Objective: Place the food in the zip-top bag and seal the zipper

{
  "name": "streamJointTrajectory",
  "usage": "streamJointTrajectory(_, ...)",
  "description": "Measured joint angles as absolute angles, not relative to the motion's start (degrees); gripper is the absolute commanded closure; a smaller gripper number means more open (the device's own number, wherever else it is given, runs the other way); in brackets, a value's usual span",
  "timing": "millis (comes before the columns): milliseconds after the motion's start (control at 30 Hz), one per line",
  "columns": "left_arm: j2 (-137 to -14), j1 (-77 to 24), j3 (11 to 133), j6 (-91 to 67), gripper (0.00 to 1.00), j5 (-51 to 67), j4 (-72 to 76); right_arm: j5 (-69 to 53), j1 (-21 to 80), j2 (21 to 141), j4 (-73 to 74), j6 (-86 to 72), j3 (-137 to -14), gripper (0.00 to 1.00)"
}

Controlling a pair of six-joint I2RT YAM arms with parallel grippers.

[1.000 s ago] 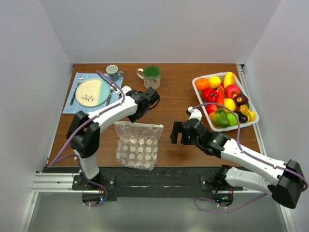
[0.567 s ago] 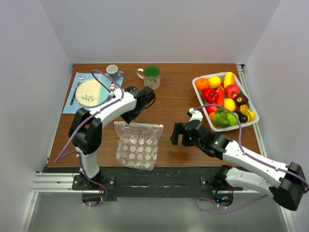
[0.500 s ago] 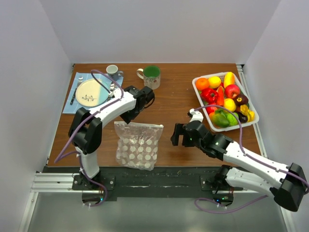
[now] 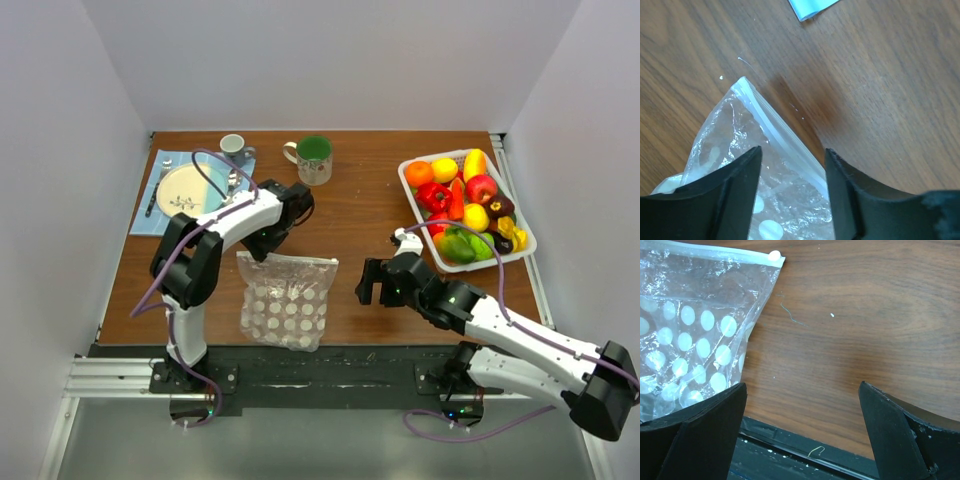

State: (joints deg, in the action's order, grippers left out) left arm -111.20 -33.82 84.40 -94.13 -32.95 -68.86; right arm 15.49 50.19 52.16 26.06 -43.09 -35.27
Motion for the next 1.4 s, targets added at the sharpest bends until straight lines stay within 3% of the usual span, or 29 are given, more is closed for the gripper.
streamJointTrajectory(100,-111.79,-33.82,84.03,-93.93,0.61,-32.75,-68.36,15.49,50.19,52.29,26.06,-43.09,-35.22,0.01)
streamJointTrajectory(233,-111.79,-33.82,82.52,-93.47,0.65,-32.36,-67.66,15.51,50.19,52.82,26.06,-43.07,-35.18,0.01)
streamJointTrajectory(333,-111.72,-33.82,80.93,-93.23,0.83,-32.21,-66.59,15.51,50.19,53.28,26.02,-43.05,-35.18,0.01)
streamJointTrajectory(367,-111.61,-33.82,80.31,-92.77,0.99,-32.14,-66.30,15.51,50.19,53.54,26.04,-43.05,-35.18,0.01)
streamJointTrajectory(700,-102.41,-34.41,76.18,-75.77,1.00,-32.97,-54.76,16.69,50.19,57.14,27.14,-41.71,-38.00,0.01)
streamJointTrajectory(1000,-75.61,-37.78,61.52,-46.72,1.00,-24.62,-26.30,16.25,45.84,59.57,25.87,-36.99,-52.31,0.02)
streamJointTrajectory(1400,-71.85,-37.85,58.67,-34.76,1.00,-7.64,-16.14,0.14,42.96,72.14,11.38,-37.67,-54.43,0.16)
